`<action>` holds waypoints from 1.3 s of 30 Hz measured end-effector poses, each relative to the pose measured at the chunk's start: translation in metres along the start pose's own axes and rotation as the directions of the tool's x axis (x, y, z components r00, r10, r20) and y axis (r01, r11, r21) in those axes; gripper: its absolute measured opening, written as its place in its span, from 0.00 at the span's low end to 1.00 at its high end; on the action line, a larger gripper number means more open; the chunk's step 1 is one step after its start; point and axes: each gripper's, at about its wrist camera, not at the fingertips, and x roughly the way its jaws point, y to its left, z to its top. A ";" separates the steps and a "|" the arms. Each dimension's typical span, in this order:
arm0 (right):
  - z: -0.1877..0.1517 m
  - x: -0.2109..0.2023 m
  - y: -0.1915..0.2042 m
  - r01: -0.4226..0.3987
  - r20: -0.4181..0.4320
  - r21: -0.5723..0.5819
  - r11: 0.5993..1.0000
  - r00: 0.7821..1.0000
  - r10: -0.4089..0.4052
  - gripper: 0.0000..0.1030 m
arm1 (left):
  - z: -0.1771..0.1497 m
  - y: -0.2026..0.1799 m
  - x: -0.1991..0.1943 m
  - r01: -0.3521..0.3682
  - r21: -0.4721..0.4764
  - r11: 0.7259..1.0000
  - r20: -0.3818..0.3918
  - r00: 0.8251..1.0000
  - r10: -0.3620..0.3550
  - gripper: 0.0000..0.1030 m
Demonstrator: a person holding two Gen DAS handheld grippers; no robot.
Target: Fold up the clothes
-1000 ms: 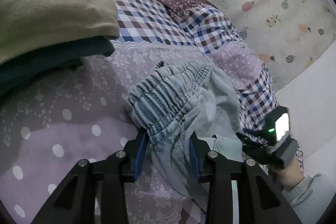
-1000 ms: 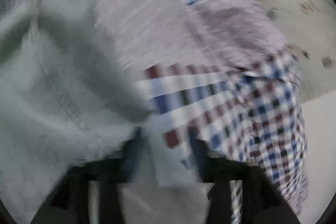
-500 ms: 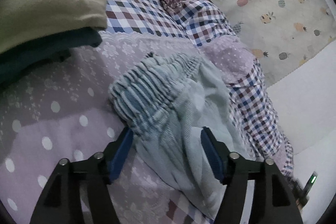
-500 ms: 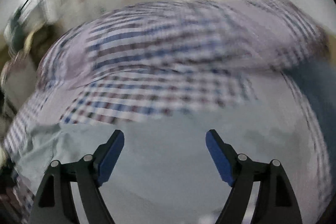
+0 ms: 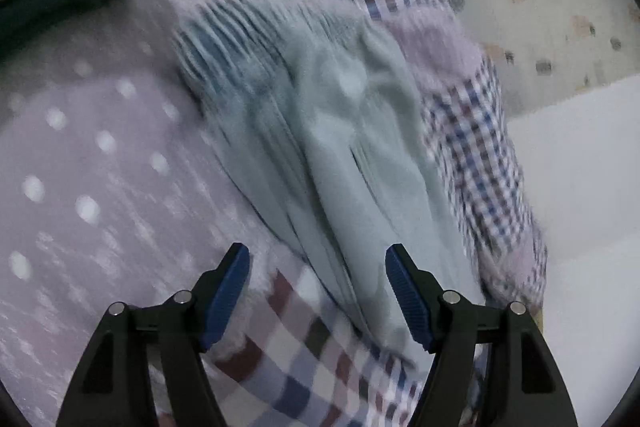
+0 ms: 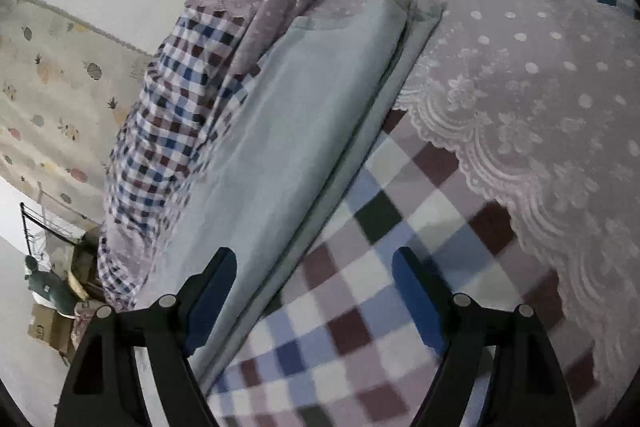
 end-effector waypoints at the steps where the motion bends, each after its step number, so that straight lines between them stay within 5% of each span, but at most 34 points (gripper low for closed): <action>1: 0.004 0.005 0.000 -0.001 0.007 -0.007 1.000 1.000 0.001 0.84 | -0.001 -0.003 0.003 0.001 0.008 1.000 -0.011 1.000 -0.001 0.78; 5: 0.032 0.030 0.008 0.022 0.045 -0.056 0.998 0.999 -0.019 0.85 | -0.006 -0.014 0.014 0.007 0.042 0.999 -0.055 0.998 -0.005 0.80; 9: 0.075 0.051 0.000 0.028 0.099 0.018 0.999 0.995 -0.029 0.85 | 0.005 -0.006 0.019 0.031 0.009 0.999 0.002 1.000 -0.031 0.78; 14: 0.113 0.058 -0.022 0.020 0.167 0.140 0.990 0.985 -0.044 0.82 | 0.014 0.010 0.021 0.015 -0.025 1.000 0.008 1.000 -0.014 0.42; 16: 0.119 0.059 -0.024 0.087 0.164 0.132 0.987 0.981 -0.108 0.53 | 0.016 0.019 0.021 0.032 -0.054 0.998 0.009 0.999 -0.031 0.34; 17: 0.121 0.062 -0.024 0.168 0.146 0.109 0.980 0.972 -0.183 0.11 | 0.016 0.021 0.022 0.045 -0.064 0.997 0.012 0.999 -0.044 0.30; 20: 0.123 0.059 -0.023 0.206 0.131 0.051 0.977 0.969 -0.211 0.07 | 0.018 0.031 0.023 0.075 -0.096 0.993 0.024 0.997 -0.073 0.15; 30: 0.115 -0.016 0.016 0.291 0.176 -0.027 0.956 0.943 -0.282 0.05 | 0.038 0.026 0.003 0.164 -0.144 0.976 0.065 0.986 -0.156 0.06; 39: 0.035 -0.133 0.012 0.341 0.209 -0.033 0.940 0.922 -0.327 0.05 | 0.048 0.026 -0.043 0.189 -0.166 0.968 0.091 0.980 -0.176 0.05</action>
